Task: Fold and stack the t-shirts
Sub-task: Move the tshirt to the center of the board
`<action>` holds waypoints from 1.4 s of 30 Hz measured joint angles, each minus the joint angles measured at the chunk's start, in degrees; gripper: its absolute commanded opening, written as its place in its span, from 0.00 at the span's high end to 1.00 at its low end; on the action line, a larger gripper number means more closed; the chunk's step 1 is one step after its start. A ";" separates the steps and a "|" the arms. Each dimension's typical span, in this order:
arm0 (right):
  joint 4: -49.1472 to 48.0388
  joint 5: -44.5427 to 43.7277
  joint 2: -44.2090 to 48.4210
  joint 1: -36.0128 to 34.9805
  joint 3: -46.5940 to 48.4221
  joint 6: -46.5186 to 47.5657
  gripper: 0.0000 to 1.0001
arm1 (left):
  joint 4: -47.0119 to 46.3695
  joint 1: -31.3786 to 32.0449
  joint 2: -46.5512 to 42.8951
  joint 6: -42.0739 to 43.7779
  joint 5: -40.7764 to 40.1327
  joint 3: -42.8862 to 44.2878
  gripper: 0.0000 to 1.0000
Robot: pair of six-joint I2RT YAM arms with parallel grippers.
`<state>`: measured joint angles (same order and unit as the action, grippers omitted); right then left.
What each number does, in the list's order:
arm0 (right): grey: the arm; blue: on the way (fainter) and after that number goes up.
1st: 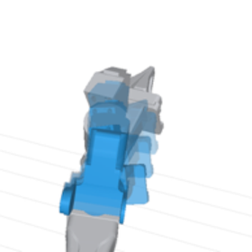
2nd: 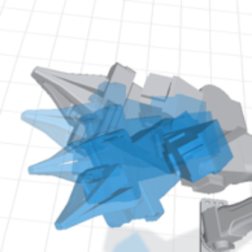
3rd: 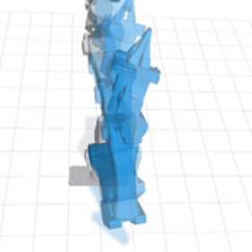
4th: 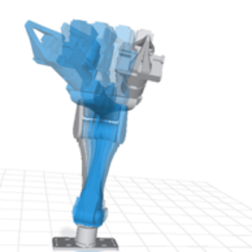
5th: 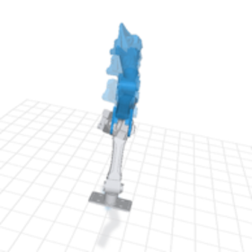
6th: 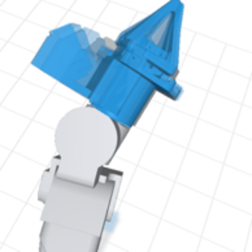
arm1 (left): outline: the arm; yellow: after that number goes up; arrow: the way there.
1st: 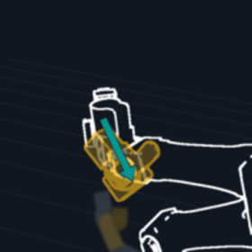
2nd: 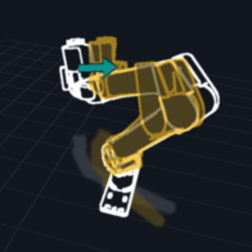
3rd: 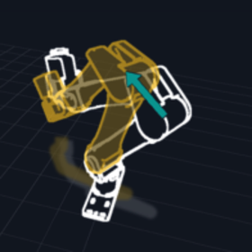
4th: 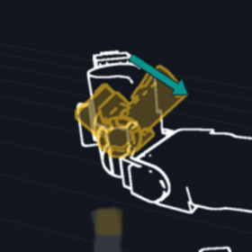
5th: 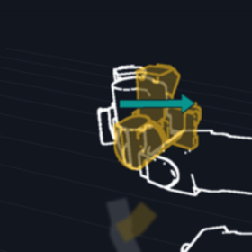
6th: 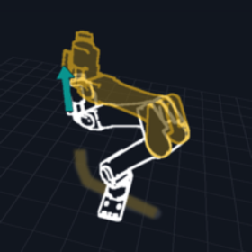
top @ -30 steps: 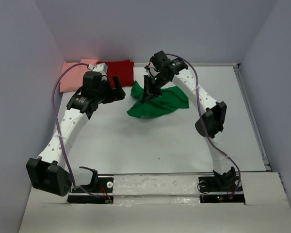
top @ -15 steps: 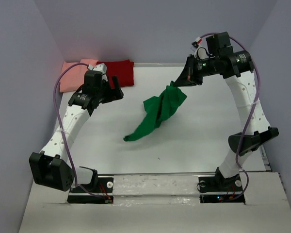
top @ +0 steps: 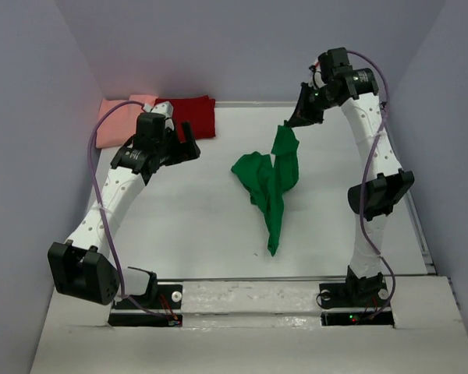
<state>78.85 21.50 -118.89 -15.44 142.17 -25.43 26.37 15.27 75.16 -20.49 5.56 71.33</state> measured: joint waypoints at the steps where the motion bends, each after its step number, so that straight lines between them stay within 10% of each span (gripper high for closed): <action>1: -0.28 -1.44 -0.79 1.95 1.97 -0.11 1.00 | -0.02 0.00 0.00 0.02 -0.02 0.00 0.01; 22: -23.58 -26.56 12.85 15.78 -5.97 2.75 1.00 | 0.42 0.00 0.00 0.15 0.00 0.09 0.01; 29: -26.58 -7.21 12.66 13.55 -13.35 -1.86 1.00 | 0.39 0.00 0.00 0.15 0.07 0.07 0.01; 42: -22.27 36.46 -13.33 -19.21 -1.73 -13.84 1.00 | 1.14 -6.21 -4.04 -1.49 -2.49 -4.04 0.01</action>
<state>56.58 57.95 -132.22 -34.65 140.44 -39.27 27.51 9.06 71.11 -21.98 3.07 67.29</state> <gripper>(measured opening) 0.022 0.989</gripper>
